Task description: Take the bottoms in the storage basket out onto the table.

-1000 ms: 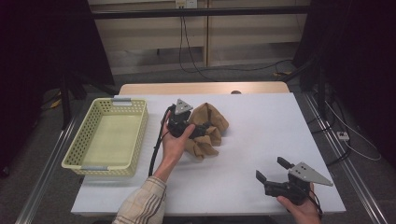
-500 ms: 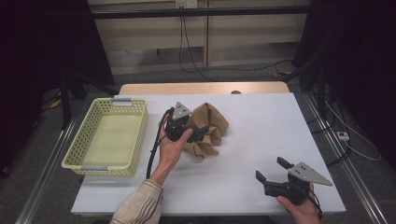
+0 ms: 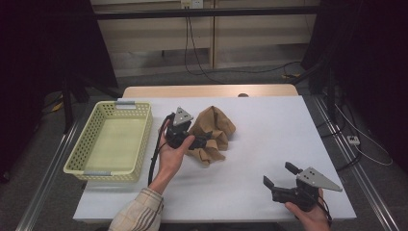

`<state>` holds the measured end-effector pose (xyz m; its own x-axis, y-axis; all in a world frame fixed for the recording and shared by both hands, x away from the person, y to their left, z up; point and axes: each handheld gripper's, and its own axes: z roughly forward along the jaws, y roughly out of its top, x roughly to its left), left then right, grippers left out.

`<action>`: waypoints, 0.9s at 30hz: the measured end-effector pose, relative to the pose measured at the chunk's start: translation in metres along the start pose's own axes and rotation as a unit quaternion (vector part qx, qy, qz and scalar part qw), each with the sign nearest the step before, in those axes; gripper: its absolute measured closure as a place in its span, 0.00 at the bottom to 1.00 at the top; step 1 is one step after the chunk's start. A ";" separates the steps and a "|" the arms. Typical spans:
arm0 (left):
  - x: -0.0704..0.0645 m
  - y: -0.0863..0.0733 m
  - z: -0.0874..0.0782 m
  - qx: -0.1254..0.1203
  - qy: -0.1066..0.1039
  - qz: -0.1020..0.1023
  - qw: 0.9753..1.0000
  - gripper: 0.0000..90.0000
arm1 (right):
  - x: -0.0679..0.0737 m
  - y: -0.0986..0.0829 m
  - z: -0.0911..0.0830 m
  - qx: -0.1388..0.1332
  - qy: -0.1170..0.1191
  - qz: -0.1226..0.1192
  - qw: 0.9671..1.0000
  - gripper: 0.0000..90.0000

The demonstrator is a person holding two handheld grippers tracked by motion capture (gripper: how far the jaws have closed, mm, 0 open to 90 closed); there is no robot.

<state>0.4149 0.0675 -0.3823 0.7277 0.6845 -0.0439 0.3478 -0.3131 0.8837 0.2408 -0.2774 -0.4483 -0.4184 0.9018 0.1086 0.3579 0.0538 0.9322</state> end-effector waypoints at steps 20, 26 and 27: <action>0.002 -0.007 -0.031 -0.011 0.011 0.021 1.000 0.06 | 0.000 0.000 0.000 0.001 0.000 -0.001 1.000 0.05; 0.004 -0.008 -0.043 -0.019 0.005 0.009 1.000 0.06 | 0.000 0.000 -0.001 0.000 -0.001 -0.001 1.000 0.06; 0.004 -0.008 -0.045 -0.021 0.003 0.006 1.000 0.06 | 0.001 0.000 -0.001 0.001 -0.001 -0.001 1.000 0.05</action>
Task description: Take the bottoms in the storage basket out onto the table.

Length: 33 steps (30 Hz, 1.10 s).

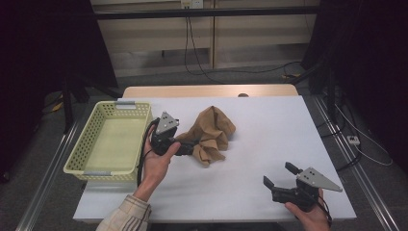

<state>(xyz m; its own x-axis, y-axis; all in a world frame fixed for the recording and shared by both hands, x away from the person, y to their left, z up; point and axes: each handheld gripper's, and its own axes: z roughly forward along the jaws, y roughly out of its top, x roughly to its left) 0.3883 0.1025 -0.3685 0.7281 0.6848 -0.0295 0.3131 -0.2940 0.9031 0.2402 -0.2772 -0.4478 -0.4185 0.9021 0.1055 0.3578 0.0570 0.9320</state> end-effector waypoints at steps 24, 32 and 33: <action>0.001 -0.021 -0.039 -0.015 0.043 -0.012 0.999 0.07 | 0.001 0.000 0.001 0.001 0.000 0.000 1.000 0.06; 0.002 -0.027 -0.050 -0.003 0.036 0.000 0.999 0.06 | 0.001 0.000 0.001 0.002 0.001 0.000 1.000 0.06; 0.002 -0.029 -0.051 -0.002 0.034 0.001 0.999 0.06 | 0.001 0.000 0.001 0.002 0.001 -0.001 1.000 0.06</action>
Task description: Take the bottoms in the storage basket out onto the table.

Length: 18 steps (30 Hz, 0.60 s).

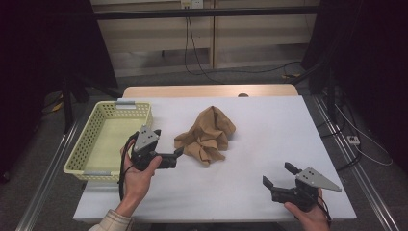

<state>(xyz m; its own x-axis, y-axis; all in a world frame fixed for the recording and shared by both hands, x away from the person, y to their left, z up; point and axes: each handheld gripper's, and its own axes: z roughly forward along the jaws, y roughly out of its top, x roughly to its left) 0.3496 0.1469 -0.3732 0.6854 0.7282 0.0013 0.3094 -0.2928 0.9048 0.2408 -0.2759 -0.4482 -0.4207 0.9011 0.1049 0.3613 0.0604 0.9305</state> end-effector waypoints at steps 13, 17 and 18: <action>-0.008 -0.034 -0.007 0.032 -0.004 -0.003 0.999 0.06 | 0.000 0.000 0.001 0.001 -0.001 0.000 1.000 0.06; -0.012 -0.042 -0.014 0.033 -0.003 -0.001 0.999 0.06 | 0.000 0.000 0.001 0.001 -0.001 0.000 1.000 0.06; -0.013 -0.045 -0.016 0.029 -0.003 -0.004 1.000 0.06 | 0.000 0.000 0.001 0.001 -0.001 0.000 1.000 0.06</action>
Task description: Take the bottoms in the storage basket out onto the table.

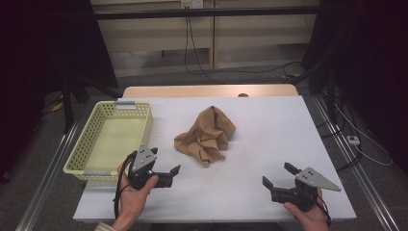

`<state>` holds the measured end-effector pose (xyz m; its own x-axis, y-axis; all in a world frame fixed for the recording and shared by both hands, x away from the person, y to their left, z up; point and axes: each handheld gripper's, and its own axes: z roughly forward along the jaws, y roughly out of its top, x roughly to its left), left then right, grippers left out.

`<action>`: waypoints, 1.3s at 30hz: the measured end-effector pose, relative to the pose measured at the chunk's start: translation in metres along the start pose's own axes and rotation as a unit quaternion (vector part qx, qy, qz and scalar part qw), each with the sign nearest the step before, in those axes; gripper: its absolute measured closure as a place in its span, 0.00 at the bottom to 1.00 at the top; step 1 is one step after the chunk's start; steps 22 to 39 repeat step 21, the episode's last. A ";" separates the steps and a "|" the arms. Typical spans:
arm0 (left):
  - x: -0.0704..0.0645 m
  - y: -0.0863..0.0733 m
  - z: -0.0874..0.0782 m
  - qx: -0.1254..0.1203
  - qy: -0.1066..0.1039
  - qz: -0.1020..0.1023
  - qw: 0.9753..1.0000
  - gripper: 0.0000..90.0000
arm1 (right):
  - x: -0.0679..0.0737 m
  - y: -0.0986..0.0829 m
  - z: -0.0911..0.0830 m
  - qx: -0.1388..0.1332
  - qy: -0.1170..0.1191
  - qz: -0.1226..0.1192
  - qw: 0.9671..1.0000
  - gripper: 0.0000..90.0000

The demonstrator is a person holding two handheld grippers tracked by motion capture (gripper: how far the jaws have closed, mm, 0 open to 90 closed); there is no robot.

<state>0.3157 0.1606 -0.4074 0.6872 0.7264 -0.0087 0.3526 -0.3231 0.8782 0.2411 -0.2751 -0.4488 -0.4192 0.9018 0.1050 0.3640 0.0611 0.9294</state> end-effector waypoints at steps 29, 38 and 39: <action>-0.003 -0.034 -0.015 -0.020 0.025 -0.014 0.999 0.07 | 0.000 0.000 -0.002 0.000 0.003 -0.004 1.000 0.06; -0.003 -0.034 -0.015 -0.020 0.025 -0.014 0.999 0.07 | 0.000 0.000 -0.002 0.000 0.003 -0.004 1.000 0.06; -0.003 -0.034 -0.015 -0.020 0.025 -0.014 0.999 0.07 | 0.000 0.000 -0.002 0.000 0.003 -0.004 1.000 0.06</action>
